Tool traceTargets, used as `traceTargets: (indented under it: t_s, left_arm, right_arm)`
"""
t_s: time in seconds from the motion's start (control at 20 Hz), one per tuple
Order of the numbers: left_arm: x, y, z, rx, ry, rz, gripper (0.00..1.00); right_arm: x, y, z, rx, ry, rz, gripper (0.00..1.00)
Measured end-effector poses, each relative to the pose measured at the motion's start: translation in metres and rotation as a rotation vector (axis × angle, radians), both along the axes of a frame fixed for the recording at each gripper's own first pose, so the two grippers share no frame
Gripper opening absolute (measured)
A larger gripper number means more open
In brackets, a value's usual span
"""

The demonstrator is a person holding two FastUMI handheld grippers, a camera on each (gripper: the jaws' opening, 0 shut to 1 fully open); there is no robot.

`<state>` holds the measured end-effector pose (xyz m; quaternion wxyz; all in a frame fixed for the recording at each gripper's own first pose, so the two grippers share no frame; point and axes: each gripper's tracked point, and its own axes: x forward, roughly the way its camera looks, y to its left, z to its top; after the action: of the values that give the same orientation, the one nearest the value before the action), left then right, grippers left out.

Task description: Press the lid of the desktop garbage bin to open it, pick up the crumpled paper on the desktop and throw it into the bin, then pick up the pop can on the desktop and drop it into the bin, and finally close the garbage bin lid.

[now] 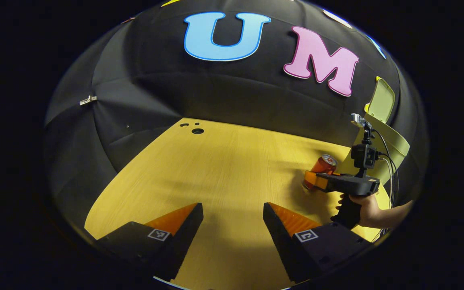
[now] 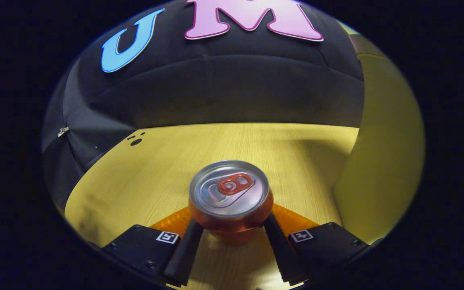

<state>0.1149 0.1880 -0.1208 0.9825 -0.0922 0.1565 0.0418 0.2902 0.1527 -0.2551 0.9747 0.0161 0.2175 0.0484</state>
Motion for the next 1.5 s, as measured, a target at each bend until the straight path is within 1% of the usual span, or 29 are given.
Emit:
traceTargets:
  t_s: [0.25, 0.5, 0.6, 0.75, 1.0, 1.2, 1.4, 1.5]
  left_arm:
    - [0.003, -0.011, 0.004, 0.013, -0.012, -0.019, 0.96]
    - [0.003, -0.021, 0.003, 0.017, -0.018, -0.031, 0.96]
    - [0.001, -0.027, 0.004, 0.023, -0.022, -0.042, 0.96]
    - [-0.002, -0.037, 0.01, 0.046, -0.031, -0.067, 0.96]
    - [-0.009, -0.055, 0.024, 0.061, -0.058, -0.099, 0.96]
    - [-0.011, -0.073, 0.039, 0.076, -0.084, -0.13, 0.96]
    - [-0.012, -0.089, 0.051, 0.094, -0.105, -0.155, 0.96]
    - [-0.013, -0.096, 0.057, 0.093, -0.113, -0.159, 0.96]
  right_arm:
    - [-0.011, -0.001, 0.028, -0.042, -0.04, 0.054, 0.82]
    - [-0.027, -0.009, 0.084, -0.108, -0.122, 0.122, 0.82]
    - [-0.035, -0.014, 0.108, -0.105, -0.146, 0.13, 0.82]
    - [-0.049, -0.021, 0.147, -0.072, -0.178, 0.13, 0.82]
    - [-0.071, -0.042, 0.228, -0.043, -0.278, 0.105, 0.82]
    - [-0.088, -0.076, 0.283, -0.043, -0.352, 0.061, 0.82]
    - [-0.102, -0.12, 0.316, -0.072, -0.398, 0.003, 0.82]
    - [-0.107, -0.14, 0.324, -0.062, -0.403, -0.027, 0.82]
